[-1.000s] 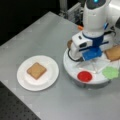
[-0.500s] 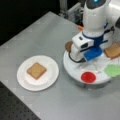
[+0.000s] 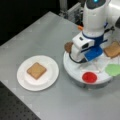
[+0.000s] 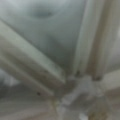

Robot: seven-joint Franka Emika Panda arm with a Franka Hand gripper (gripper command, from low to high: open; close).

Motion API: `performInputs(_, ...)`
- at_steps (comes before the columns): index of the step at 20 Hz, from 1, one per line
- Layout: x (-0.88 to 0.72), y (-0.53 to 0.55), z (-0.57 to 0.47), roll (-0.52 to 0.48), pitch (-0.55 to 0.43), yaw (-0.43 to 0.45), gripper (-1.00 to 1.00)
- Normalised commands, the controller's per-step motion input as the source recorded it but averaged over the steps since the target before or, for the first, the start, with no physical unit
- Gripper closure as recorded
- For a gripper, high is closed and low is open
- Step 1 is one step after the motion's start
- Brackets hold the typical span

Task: Ingredient selection for cheeseburger or sandwich

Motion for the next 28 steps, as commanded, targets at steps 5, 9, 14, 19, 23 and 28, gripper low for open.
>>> performInputs(5,0.0,-0.08,0.11,0.005,0.087,0.112,-1.0)
performInputs(9,0.0,-0.04,0.13,0.007,0.094,-0.001,-1.0)
performInputs(14,0.03,0.0,0.09,0.001,0.079,-0.057,-1.0)
performInputs(19,0.04,0.03,0.15,0.011,0.108,-0.049,-1.0)
performInputs(23,0.01,0.07,0.29,-0.009,0.143,-0.228,-1.0)
performInputs(28,0.09,0.08,0.23,-0.094,0.118,-0.372,-1.0)
